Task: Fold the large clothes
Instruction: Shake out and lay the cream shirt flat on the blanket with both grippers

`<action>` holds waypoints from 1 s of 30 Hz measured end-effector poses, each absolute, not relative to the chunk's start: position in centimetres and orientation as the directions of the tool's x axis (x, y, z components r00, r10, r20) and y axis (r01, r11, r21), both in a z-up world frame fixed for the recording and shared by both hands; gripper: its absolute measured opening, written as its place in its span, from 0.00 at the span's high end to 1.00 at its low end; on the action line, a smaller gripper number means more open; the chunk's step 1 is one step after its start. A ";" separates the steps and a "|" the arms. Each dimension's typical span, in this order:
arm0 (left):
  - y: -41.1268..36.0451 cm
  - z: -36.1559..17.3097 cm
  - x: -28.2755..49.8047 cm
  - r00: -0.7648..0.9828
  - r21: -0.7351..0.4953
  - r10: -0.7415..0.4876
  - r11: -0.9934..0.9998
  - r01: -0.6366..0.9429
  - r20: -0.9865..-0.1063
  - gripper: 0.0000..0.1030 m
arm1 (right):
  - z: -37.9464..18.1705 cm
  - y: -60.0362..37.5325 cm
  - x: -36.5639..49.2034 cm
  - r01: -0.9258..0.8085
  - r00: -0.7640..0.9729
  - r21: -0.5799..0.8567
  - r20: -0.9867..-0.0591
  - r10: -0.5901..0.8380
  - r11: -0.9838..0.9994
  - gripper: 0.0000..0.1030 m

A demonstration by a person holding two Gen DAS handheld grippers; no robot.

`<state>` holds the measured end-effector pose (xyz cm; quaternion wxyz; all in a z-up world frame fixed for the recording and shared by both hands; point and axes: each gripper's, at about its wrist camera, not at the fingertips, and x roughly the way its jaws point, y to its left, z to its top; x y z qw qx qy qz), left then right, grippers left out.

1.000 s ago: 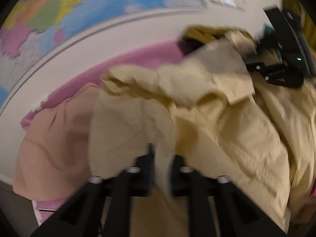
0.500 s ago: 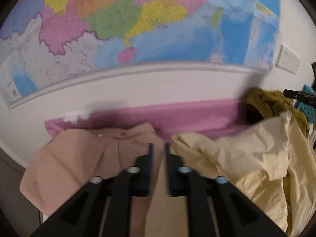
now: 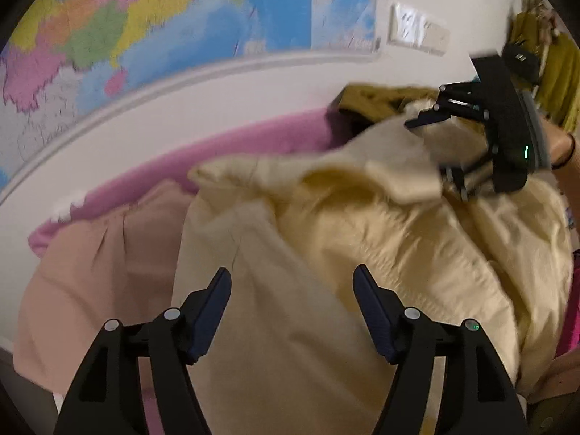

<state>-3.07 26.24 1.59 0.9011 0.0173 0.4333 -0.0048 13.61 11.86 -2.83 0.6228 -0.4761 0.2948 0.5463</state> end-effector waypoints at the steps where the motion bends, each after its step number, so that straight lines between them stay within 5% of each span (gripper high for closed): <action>1: 26.3 1.0 -2.9 0.603 0.045 0.028 0.999 0.013 -0.797 0.54 | -2.4 12.0 14.7 -0.976 0.197 -0.216 -0.891 0.409 -0.001 0.81; 3: 27.0 0.3 -2.5 0.571 0.062 0.062 0.998 -0.019 -0.818 0.90 | -0.3 11.8 18.8 -0.986 0.113 -0.035 -0.864 0.490 0.165 0.83; 8: 29.9 2.4 -2.0 0.623 0.054 0.121 0.991 -0.126 -0.773 0.97 | 2.2 9.9 28.5 -0.825 0.116 0.276 -0.771 0.626 0.494 0.86; 12: 31.9 3.9 0.1 0.644 0.078 0.186 0.978 -0.193 -0.742 0.97 | -0.3 10.3 31.9 -0.693 0.169 0.334 -0.786 0.595 0.638 0.87; 15: 34.7 1.8 2.4 0.564 0.061 0.213 0.959 -0.276 -0.798 0.94 | -2.8 11.4 32.6 -0.643 0.165 0.299 -0.845 0.508 0.705 0.79; 17: 35.3 0.6 2.7 0.535 0.114 0.269 0.946 -0.305 -0.801 0.81 | -2.1 11.0 31.8 -0.649 0.195 0.270 -0.845 0.499 0.711 0.51; 19: 36.0 0.3 1.7 0.551 0.089 0.270 0.939 -0.333 -0.789 0.59 | 0.2 9.4 30.4 -0.671 0.236 0.248 -0.822 0.519 0.699 0.36; 25: 34.7 2.5 -5.2 0.673 -0.040 0.150 0.965 -0.259 -0.724 0.35 | 6.2 0.2 21.4 -0.800 0.147 0.259 -0.790 0.595 0.541 0.24; 30: 29.9 2.6 -8.4 0.691 -0.032 0.104 0.983 -0.181 -0.716 0.35 | 6.4 -7.0 11.1 -0.816 0.033 0.296 -0.833 0.552 0.496 0.24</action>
